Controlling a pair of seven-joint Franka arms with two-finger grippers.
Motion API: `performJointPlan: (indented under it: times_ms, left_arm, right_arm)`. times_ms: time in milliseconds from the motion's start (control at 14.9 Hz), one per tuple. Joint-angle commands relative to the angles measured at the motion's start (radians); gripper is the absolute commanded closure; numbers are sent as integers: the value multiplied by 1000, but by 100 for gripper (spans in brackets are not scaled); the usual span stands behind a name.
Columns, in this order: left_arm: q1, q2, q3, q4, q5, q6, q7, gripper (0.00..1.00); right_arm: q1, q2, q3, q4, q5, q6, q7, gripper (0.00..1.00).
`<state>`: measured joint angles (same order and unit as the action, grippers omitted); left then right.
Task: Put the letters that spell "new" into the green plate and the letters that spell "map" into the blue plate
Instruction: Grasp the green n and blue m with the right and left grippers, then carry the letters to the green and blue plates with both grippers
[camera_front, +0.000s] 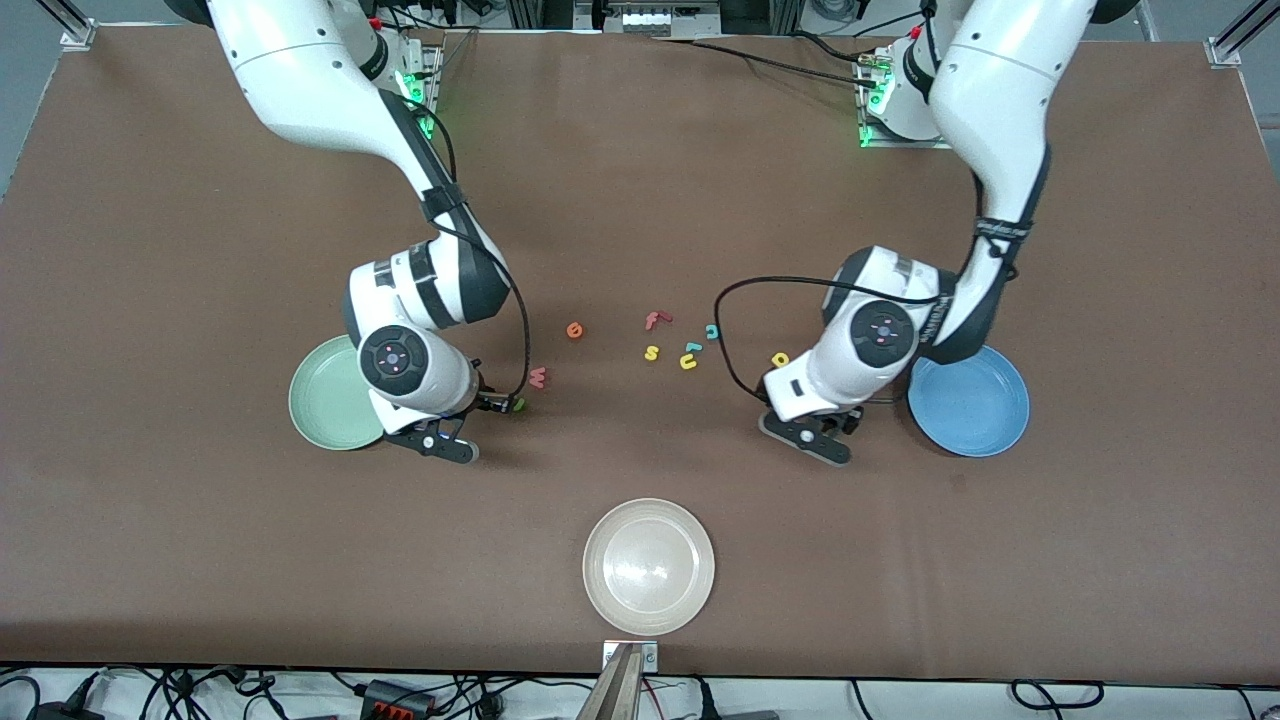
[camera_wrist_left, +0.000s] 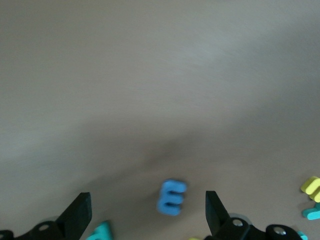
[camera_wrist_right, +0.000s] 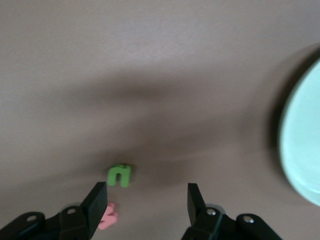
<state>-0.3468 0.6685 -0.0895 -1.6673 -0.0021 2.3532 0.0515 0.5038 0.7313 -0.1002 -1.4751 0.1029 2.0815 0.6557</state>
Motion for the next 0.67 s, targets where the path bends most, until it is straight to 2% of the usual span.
performJointPlan:
  times_ms: [0, 134, 334, 401, 602]
  left_arm:
    - [-15, 19, 5, -27, 14, 31, 114, 0]
    - [-23, 16, 5, -83, 14, 87, 149, 3]
    - [-35, 19, 5, -111, 14, 100, 165, 22]
    - [-37, 19, 7, -111, 14, 100, 166, 32]
    - [-37, 19, 7, -109, 14, 100, 165, 78]
  right_arm:
    - [33, 39, -7, 19, 11, 46, 48, 31]
    - [33, 59, -7, 19, 11, 71, 55, 32]
    - [39, 71, -7, 19, 12, 94, 56, 35]
    - [39, 75, -7, 19, 12, 95, 58, 36]
    - [39, 89, -7, 19, 14, 103, 58, 40]
